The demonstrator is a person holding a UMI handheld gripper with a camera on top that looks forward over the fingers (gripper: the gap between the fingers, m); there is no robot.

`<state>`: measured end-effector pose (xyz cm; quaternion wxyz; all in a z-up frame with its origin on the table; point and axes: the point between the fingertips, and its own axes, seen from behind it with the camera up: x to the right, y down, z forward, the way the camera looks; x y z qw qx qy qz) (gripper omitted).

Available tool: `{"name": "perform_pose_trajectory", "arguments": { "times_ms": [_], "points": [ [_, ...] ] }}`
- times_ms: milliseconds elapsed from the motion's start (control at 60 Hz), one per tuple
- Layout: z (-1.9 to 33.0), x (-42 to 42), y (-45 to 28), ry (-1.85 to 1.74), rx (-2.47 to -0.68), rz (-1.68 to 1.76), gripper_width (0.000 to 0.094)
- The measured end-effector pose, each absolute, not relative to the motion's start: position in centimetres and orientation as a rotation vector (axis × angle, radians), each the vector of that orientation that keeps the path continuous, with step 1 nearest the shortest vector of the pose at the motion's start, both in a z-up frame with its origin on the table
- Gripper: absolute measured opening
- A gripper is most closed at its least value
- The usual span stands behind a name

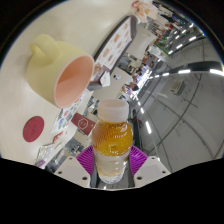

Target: Pour water

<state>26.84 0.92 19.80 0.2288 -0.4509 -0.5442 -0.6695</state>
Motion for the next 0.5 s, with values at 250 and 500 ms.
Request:
{"name": "perform_pose_trajectory", "arguments": {
  "times_ms": [250,500],
  "points": [
    [17.6,26.5,0.5,-1.583,-1.263,-1.786,0.0424],
    [21.6,27.5,-1.6,-0.900,-1.702,-1.166,0.0425]
  ]
}}
